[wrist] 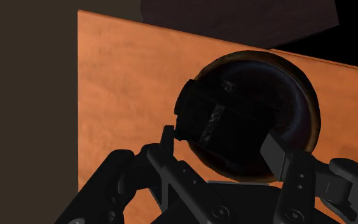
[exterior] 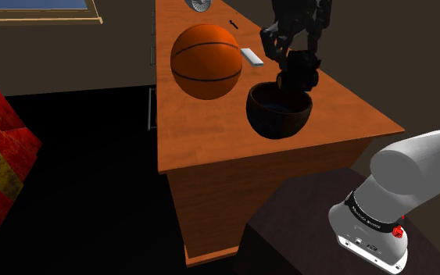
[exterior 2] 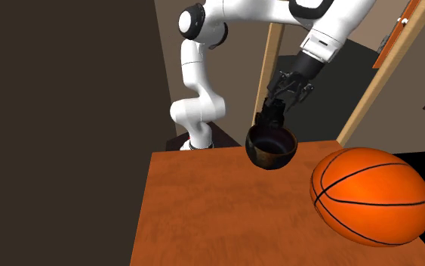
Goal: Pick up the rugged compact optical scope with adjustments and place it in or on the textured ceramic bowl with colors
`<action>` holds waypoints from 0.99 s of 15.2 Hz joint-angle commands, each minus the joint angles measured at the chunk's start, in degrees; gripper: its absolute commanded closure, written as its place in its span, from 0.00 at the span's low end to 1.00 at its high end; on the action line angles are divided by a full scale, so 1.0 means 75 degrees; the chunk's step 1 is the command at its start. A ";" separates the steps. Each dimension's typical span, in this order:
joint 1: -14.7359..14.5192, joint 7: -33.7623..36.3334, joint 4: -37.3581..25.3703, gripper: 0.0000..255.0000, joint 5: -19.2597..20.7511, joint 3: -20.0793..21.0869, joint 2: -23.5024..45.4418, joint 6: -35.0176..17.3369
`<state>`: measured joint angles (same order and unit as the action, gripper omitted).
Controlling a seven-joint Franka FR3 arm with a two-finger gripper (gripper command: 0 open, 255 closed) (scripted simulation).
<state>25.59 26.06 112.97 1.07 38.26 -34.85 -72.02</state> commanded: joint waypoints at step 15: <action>-0.0208 0.0258 0.1489 1.00 -0.0299 0.0163 -0.0295 -0.1186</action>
<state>24.03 27.98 123.97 -1.17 39.47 -37.07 -80.79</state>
